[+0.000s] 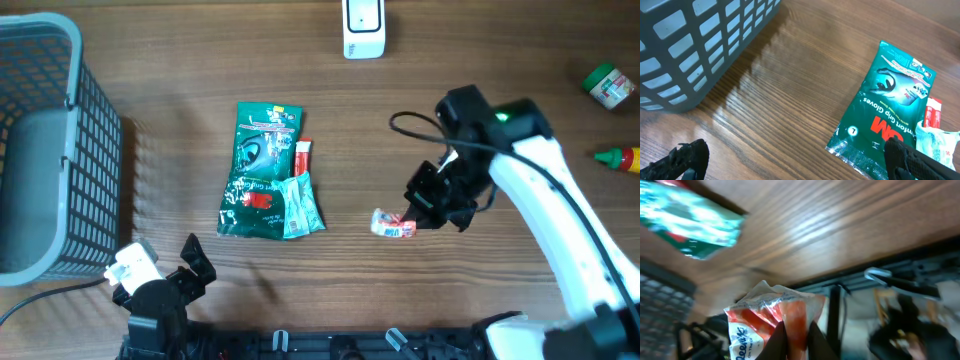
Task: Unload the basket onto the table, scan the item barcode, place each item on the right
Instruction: 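Carry the Kleenex pack up to the white scanner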
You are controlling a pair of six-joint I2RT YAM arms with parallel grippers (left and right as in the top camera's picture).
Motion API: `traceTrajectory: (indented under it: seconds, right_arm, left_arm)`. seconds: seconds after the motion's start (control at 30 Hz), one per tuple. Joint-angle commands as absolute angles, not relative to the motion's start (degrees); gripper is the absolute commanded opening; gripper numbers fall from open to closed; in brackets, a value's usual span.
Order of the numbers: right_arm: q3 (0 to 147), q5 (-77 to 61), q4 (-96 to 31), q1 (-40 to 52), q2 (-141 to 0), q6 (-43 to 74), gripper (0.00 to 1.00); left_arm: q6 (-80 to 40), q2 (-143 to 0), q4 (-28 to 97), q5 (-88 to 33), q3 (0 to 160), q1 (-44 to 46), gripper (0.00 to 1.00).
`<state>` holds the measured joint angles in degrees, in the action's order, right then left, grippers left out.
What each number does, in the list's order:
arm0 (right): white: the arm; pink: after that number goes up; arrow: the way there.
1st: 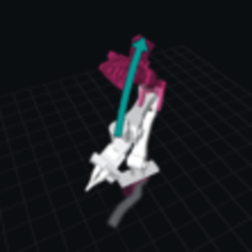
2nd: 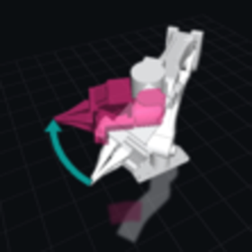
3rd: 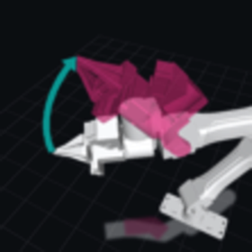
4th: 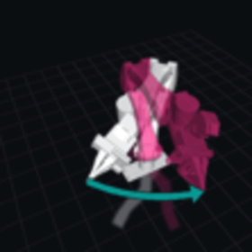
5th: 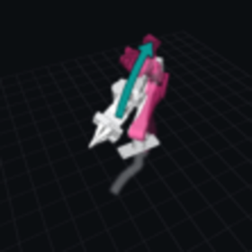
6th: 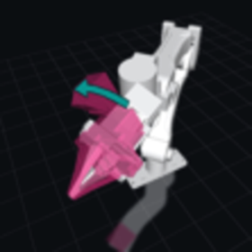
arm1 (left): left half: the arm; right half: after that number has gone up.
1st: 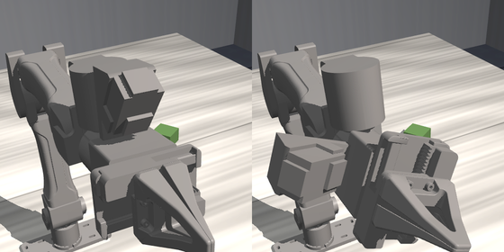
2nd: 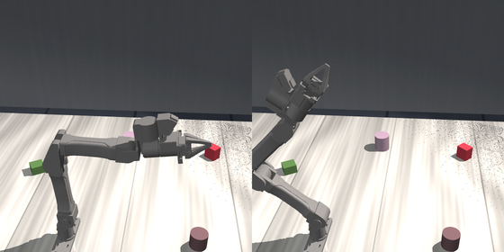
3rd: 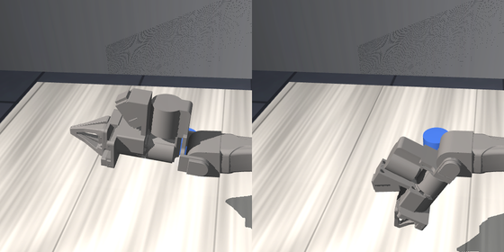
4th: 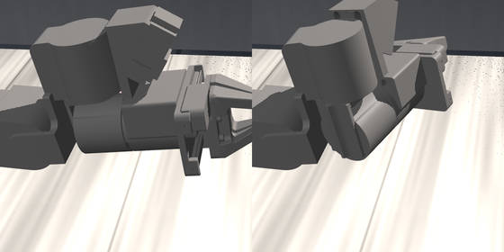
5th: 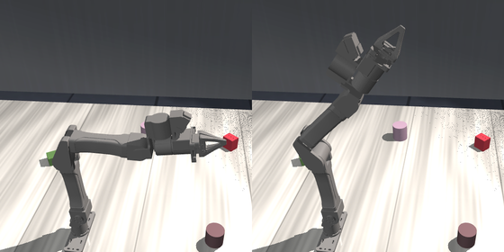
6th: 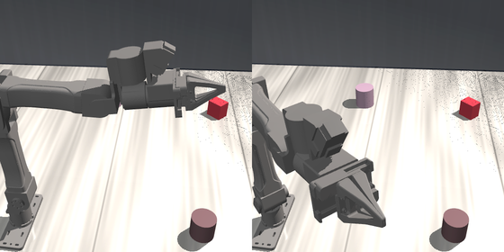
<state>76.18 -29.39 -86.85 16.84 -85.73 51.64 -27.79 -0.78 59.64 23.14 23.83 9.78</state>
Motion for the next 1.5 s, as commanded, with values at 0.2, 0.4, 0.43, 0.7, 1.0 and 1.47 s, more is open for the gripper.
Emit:
traceTrajectory:
  seconds: [0.2, 0.4, 0.43, 0.7, 1.0, 1.47]
  right_arm:
    - [75.6, -4.7, -82.9, 22.5, -62.9, 65.5, 0.04]
    - [75.3, 15.3, -70.8, 27.6, -56.4, 67.7, 0.04]
    - [75.3, 16.1, -68.8, 27.7, -56.9, 67.7, 0.04]
    - [75.2, 16.1, -54.8, 27.8, -72.6, 49.1, 0.04]
    - [75.2, 20.2, -23.7, 27.7, -93.5, 29.8, 0.04]
    - [76.4, 13.8, 43.6, 21.6, -125.5, 19.5, 0.04]
  left_arm:
    - [-28.4, -0.4, 59.5, 23.9, 23.6, 9.5, 1.00]
    - [-28.4, -0.4, 59.5, 23.9, 23.6, 9.5, 1.00]
    - [-28.4, -0.4, 59.5, 23.9, 23.6, 9.5, 1.00]
    - [-28.4, -0.4, 59.5, 23.9, 23.6, 9.5, 1.00]
    - [-28.4, -0.4, 59.5, 23.9, 23.6, 9.5, 1.00]
    - [-28.4, -0.4, 59.5, 23.9, 23.6, 9.5, 1.00]
